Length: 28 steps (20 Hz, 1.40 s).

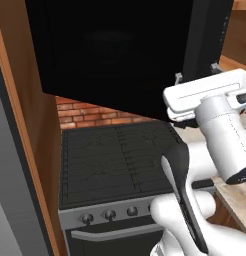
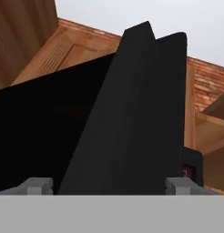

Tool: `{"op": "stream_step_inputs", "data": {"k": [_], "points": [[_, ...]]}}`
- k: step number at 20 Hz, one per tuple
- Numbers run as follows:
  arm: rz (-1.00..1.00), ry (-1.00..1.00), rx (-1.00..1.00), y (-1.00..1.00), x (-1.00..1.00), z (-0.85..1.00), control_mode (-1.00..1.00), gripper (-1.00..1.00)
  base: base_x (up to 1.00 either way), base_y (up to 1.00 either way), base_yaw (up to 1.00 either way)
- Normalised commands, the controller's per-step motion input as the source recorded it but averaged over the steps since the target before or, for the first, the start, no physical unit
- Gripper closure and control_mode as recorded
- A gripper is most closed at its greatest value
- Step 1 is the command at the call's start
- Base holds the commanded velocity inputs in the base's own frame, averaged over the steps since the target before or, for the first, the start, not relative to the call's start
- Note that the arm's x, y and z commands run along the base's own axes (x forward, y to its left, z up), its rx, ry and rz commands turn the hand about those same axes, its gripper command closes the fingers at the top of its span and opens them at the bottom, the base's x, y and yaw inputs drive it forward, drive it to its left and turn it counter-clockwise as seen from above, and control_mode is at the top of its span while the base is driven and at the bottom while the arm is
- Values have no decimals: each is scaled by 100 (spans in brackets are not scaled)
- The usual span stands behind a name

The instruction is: The microwave is finished heating the steak and mushroom. Take the bowl containing the food and place it on the dining counter.

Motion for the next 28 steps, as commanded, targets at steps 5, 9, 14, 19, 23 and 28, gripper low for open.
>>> {"op": "stream_step_inputs", "data": {"k": [5,9,14,19,23,28], "points": [[-5,24,-2,-80,-78,-22,-100,-100,0,0,0],[1,24,10,-100,-29,4,-100,-100,0,0,0],[7,3,8,-77,-69,8,-100,-100,0,0,0],[0,-1,1,-5,0,1,-100,-100,0,0,0],[21,29,26,-80,19,0,-100,-100,0,0,0],[30,50,32,-67,47,-14,-100,-100,0,0,0]]}}
